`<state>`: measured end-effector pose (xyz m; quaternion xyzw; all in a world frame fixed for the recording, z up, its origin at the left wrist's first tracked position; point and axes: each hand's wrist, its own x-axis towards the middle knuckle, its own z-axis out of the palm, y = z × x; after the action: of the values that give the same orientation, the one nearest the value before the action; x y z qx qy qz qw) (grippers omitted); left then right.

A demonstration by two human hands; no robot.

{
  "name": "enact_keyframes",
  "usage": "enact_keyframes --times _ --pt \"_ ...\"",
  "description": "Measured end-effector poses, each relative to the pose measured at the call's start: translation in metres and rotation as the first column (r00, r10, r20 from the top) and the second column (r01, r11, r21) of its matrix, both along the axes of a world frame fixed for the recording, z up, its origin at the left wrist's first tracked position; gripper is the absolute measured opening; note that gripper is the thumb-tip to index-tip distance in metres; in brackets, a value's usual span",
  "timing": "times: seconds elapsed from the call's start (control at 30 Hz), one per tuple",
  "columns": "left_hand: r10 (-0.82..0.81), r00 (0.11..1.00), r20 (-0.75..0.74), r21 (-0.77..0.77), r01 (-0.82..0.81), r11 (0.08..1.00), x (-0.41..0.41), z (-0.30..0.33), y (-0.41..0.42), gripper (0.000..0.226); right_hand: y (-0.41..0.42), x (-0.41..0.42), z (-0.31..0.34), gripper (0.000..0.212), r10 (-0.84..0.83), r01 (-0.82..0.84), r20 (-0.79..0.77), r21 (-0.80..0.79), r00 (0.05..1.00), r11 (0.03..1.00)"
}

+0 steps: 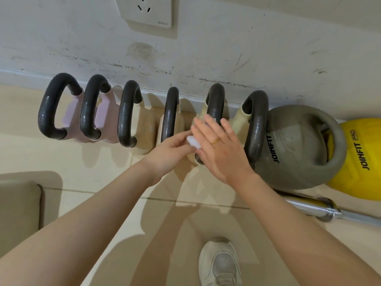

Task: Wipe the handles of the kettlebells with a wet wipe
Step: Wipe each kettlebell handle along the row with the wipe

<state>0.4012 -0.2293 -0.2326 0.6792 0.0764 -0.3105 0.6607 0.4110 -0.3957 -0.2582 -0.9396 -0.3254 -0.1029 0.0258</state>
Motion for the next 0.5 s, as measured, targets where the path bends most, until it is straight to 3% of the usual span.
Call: enact_keyframes --times 0.07,0.1,0.17,0.23,0.27,0.3,0.37,0.4,0.5 --pt "-0.005 1.0 0.031 -0.058 0.007 0.998 0.0 0.003 -0.007 0.033 0.012 -0.016 -0.005 0.048 -0.21 0.229 -0.109 0.22 0.972 0.948" --pt "-0.015 0.999 0.042 -0.071 0.018 0.997 0.001 0.007 -0.011 0.031 0.022 -0.026 -0.005 0.054 -0.283 0.364 -0.257 0.371 0.924 0.854" --pt "0.0 0.999 0.04 -0.058 0.003 0.998 0.006 0.014 -0.016 0.03 0.046 -0.046 -0.001 0.059 -0.231 0.581 -0.57 0.568 0.789 0.583" --pt "0.028 0.999 0.033 0.005 -0.028 1.0 0.011 0.017 -0.02 0.026 0.058 -0.065 0.0 0.062 -0.121 0.73 -0.745 0.585 0.656 0.353" --pt "0.031 0.999 0.024 0.048 -0.032 0.998 0.013 0.018 -0.023 0.024 0.056 -0.071 -0.003 0.063 -0.094 0.78 -0.796 0.552 0.598 0.294" --pt "0.032 0.999 0.013 0.093 -0.033 0.995 0.014 0.018 -0.027 0.022 0.051 -0.075 -0.01 0.063 -0.11 0.81 -0.822 0.514 0.559 0.282" --pt "0.033 0.999 -0.006 0.172 -0.031 0.985 0.016 0.017 -0.031 0.024 0.037 -0.08 -0.02 0.069 -0.18 0.791 -0.803 0.475 0.569 0.385" --pt "0.035 0.999 -0.011 0.199 -0.032 0.98 0.018 0.017 -0.032 0.026 0.03 -0.08 -0.025 0.062 -0.184 0.775 -0.795 0.465 0.579 0.427" --pt "0.035 0.999 -0.016 0.222 -0.031 0.975 0.021 0.017 -0.031 0.029 0.026 -0.073 -0.018 0.03 -0.082 0.811 -0.848 0.467 0.524 0.352"
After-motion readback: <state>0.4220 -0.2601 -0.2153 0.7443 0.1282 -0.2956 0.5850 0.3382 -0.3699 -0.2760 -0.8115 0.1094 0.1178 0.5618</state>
